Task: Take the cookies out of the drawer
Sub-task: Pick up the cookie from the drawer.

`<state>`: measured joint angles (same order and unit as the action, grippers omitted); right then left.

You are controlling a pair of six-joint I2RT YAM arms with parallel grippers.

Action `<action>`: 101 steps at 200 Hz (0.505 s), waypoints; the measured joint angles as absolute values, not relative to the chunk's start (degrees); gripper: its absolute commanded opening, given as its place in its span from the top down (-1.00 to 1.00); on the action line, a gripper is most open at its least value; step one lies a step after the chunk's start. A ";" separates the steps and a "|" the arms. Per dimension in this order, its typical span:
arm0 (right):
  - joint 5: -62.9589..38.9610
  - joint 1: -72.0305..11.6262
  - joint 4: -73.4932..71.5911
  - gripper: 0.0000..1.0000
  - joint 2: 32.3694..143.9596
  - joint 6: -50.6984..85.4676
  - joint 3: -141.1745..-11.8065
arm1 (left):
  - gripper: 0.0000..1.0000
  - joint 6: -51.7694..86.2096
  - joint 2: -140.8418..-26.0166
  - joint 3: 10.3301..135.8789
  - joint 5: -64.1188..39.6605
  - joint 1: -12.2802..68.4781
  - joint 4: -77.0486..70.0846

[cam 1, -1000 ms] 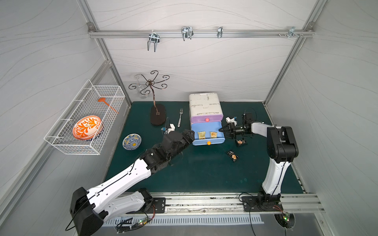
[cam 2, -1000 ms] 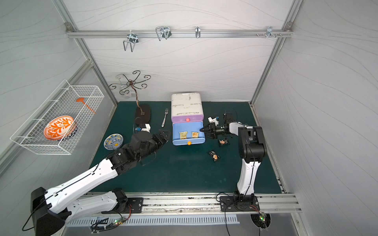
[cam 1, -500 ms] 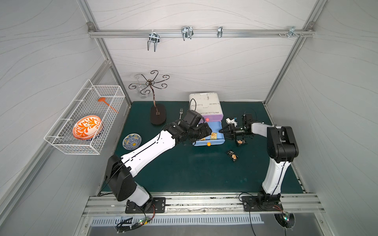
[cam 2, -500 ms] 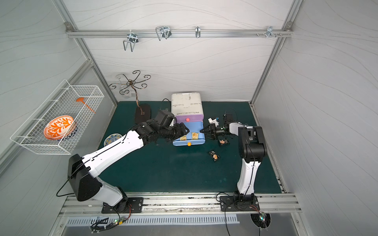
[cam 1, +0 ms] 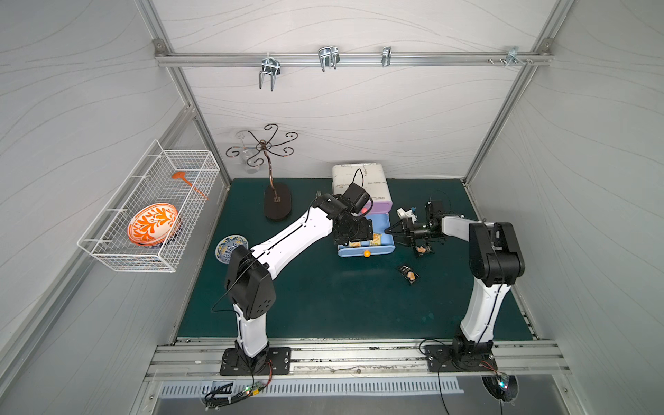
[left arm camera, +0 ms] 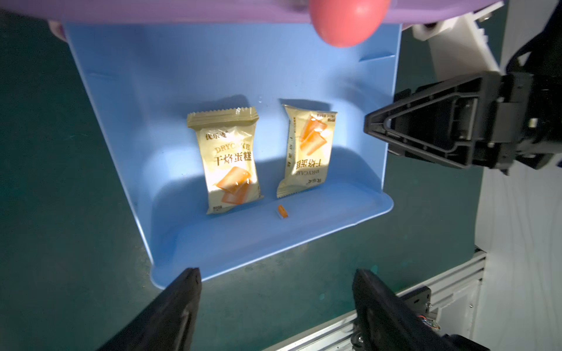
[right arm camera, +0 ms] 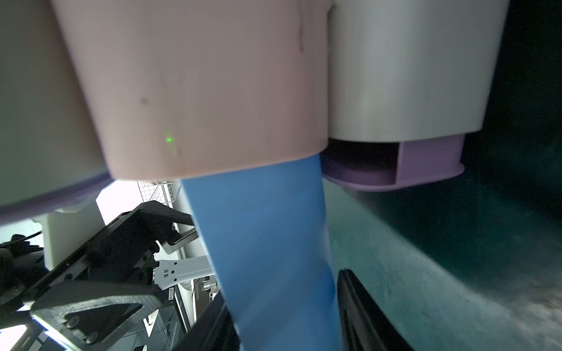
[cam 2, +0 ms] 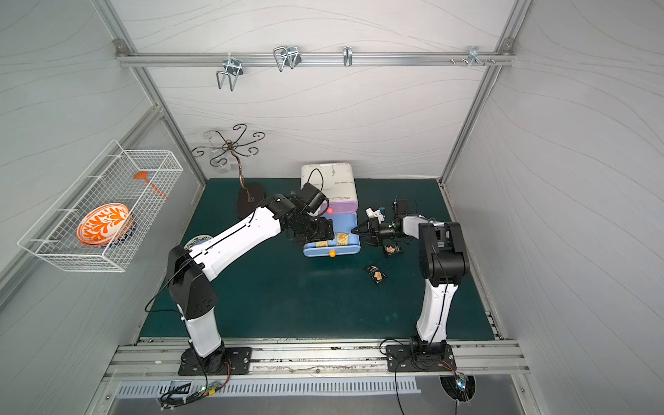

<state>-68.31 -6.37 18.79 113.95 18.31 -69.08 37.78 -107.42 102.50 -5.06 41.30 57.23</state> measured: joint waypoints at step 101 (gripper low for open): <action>-68.36 -6.24 18.98 -0.05 113.95 18.13 -69.08 | -0.53 34.54 -116.38 109.67 1.39 41.52 63.61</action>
